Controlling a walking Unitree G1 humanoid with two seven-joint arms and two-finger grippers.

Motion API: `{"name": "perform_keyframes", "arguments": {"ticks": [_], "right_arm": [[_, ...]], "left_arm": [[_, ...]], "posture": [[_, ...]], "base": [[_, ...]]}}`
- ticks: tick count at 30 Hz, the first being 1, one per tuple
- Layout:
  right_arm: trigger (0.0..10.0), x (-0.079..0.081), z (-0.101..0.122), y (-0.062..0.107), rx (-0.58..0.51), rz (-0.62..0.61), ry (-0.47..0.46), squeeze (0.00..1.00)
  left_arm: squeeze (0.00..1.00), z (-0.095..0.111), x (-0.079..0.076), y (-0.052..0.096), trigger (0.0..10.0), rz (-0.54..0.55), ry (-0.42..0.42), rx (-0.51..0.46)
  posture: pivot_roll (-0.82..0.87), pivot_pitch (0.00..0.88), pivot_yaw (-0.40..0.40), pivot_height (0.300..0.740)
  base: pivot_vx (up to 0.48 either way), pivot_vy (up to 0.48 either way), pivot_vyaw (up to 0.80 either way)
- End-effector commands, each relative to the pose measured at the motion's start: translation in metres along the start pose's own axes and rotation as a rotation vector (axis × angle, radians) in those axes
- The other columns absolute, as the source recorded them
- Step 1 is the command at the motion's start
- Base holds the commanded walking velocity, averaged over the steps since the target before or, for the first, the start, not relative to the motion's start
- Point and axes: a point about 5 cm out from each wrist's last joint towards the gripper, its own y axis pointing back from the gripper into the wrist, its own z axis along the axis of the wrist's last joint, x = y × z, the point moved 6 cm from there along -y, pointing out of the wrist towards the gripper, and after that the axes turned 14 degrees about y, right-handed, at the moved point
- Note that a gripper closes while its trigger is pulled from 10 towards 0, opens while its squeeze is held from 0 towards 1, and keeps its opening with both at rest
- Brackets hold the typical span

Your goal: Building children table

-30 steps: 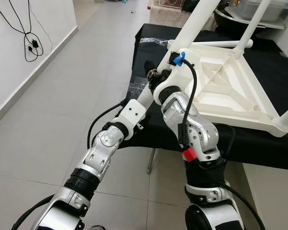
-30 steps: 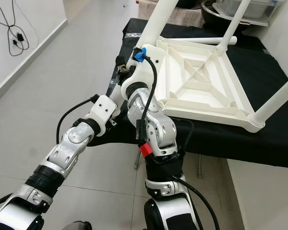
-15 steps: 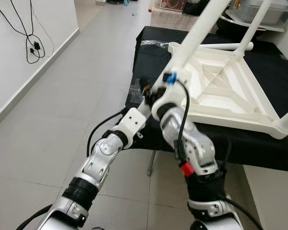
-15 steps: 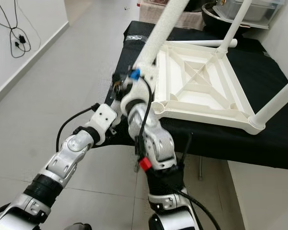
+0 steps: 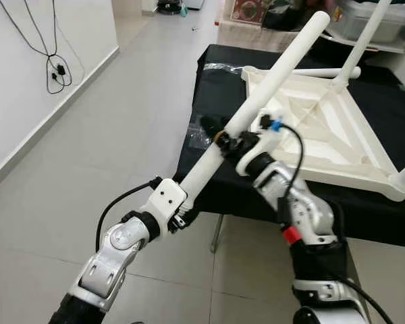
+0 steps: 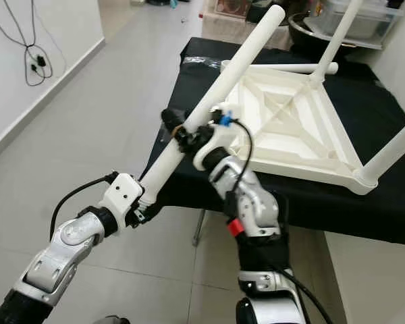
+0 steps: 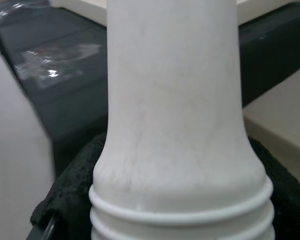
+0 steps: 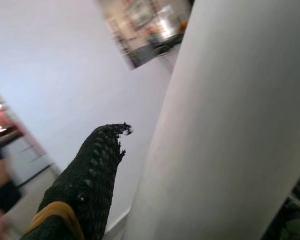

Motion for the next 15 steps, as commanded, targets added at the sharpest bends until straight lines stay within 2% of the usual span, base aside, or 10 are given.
{"name": "perform_keyframes", "arguments": {"ticks": [1,3,7,10,11,12,13,15], "right_arm": [[10.0,0.014,0.005,0.000,-0.010,0.138,-0.057,0.00],[10.0,0.016,0.005,0.001,-0.008,0.161,-0.066,0.00],[10.0,0.045,0.003,0.020,0.016,0.431,-0.175,0.00],[10.0,0.052,0.001,0.025,0.029,0.503,-0.191,0.00],[10.0,0.052,0.001,0.025,0.029,0.503,-0.191,0.00],[10.0,0.056,-0.002,0.028,0.039,0.543,-0.191,0.00],[10.0,0.056,-0.002,0.028,0.039,0.543,-0.191,0.00],[10.0,0.058,-0.006,0.032,0.057,0.579,-0.193,0.00]], "left_arm": [[0.00,0.004,-0.022,0.005,10.0,-0.113,0.035,0.004],[0.00,0.004,-0.023,0.007,10.0,-0.118,0.046,0.005],[0.00,-0.002,-0.038,0.025,10.0,-0.181,0.144,0.047],[0.00,-0.004,-0.046,0.033,10.0,-0.205,0.250,0.067],[0.00,-0.004,-0.046,0.033,10.0,-0.205,0.250,0.067],[0.00,-0.005,-0.051,0.038,10.0,-0.229,0.311,0.079],[0.00,-0.005,-0.051,0.038,10.0,-0.229,0.311,0.079],[0.00,-0.007,-0.056,0.044,10.0,-0.244,0.381,0.098]], "posture": [[0.12,0.064,-0.078,0.740],[0.12,0.064,-0.078,0.740],[0.13,0.058,-0.077,0.740],[0.13,0.056,-0.075,0.740],[0.13,0.056,-0.075,0.740],[0.13,0.054,-0.073,0.740],[0.13,0.054,-0.073,0.740],[0.13,0.052,-0.073,0.740]], "base": [[0.000,0.000,0.00],[0.000,0.000,0.00],[0.000,0.000,0.00],[0.000,0.000,0.00],[0.000,0.000,0.00],[0.000,0.000,0.00],[0.000,0.000,0.00],[0.000,0.000,0.00]]}}
